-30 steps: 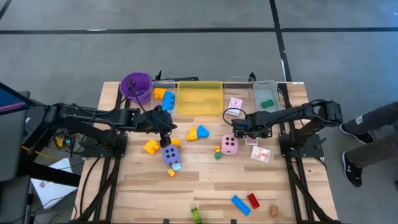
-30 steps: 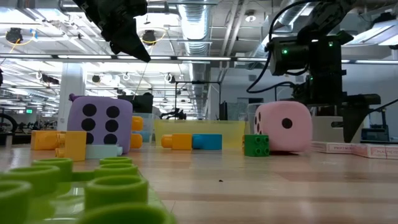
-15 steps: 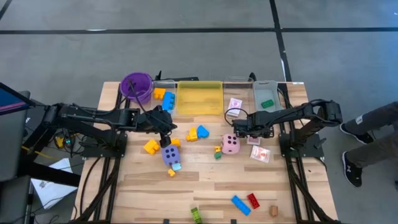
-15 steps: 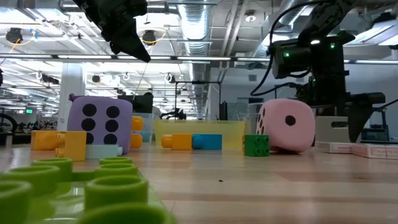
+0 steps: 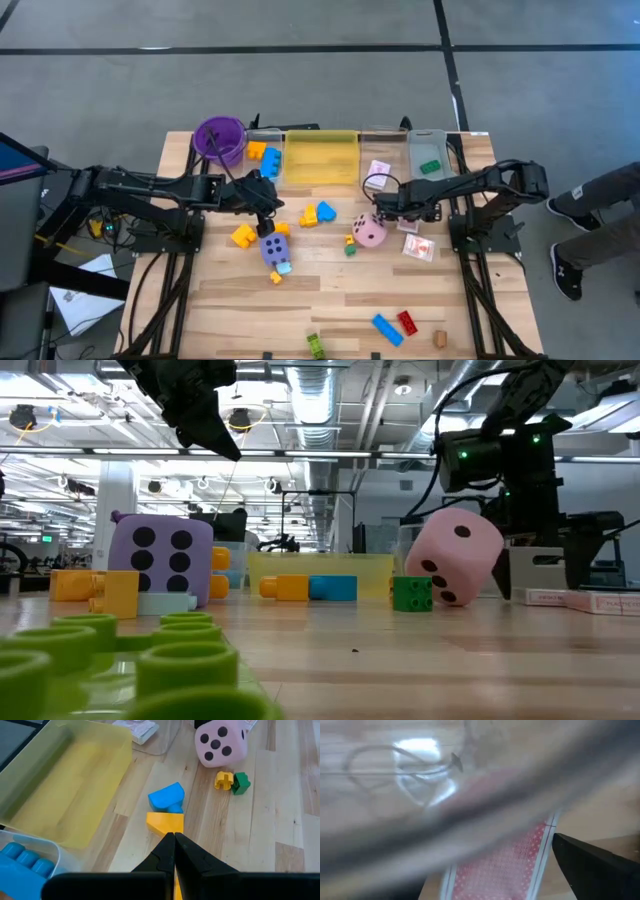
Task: Pick & Place Toys
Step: Put the red deck of cards into the transparent bin
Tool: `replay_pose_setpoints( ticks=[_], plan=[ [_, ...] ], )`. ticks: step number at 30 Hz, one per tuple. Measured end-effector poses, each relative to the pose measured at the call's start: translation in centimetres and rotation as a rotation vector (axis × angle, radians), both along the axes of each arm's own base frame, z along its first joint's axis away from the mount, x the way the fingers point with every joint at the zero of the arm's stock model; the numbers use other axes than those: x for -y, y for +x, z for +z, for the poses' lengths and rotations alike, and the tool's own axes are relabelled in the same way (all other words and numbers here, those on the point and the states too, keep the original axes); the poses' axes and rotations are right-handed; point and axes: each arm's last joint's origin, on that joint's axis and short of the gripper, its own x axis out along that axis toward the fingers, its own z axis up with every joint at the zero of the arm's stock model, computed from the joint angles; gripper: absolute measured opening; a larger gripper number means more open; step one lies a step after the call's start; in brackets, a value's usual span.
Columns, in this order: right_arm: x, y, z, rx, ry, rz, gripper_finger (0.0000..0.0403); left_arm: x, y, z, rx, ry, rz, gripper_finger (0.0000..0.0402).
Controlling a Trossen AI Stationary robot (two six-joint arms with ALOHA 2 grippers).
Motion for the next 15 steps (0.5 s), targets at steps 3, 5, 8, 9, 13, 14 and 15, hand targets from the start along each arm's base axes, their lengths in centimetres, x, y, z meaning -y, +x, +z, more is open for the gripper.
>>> replay_pose_setpoints(
  ticks=[3, 5, 8, 9, 13, 14, 15],
  plan=[
    [0.0, 0.43, -0.01, 0.049, 0.012, -0.013, 0.038, 0.0, -0.01, -0.01, -0.002, 0.0, 0.0, 0.0],
    [-0.03, 0.68, -0.05, 0.07, 0.028, -0.017, 0.0372, 0.0, -0.04, -0.05, -0.007, 0.0, 0.0, 0.0],
    [-0.14, 0.64, -0.11, 0.072, 0.052, -0.017, 0.0357, 0.0, -0.06, -0.06, -0.009, 0.0, 0.0, 0.0],
    [-0.15, 0.69, -0.11, 0.078, 0.055, -0.017, 0.0352, 0.0, -0.07, -0.08, -0.011, 0.0, 0.0, 0.0],
    [-0.29, 0.77, -0.07, 0.083, 0.06, -0.004, 0.0327, 0.0, -0.14, -0.15, -0.022, 0.0, 0.0, 0.0],
    [-0.34, 0.78, -0.07, 0.083, 0.059, -0.001, 0.0322, 0.0, -0.15, -0.16, -0.023, 0.0, 0.0, 0.0],
    [-0.41, 0.78, -0.06, 0.082, 0.059, 0.003, 0.0317, -0.01, -0.16, -0.17, -0.024, 0.001, 0.0, 0.0]
  ],
)
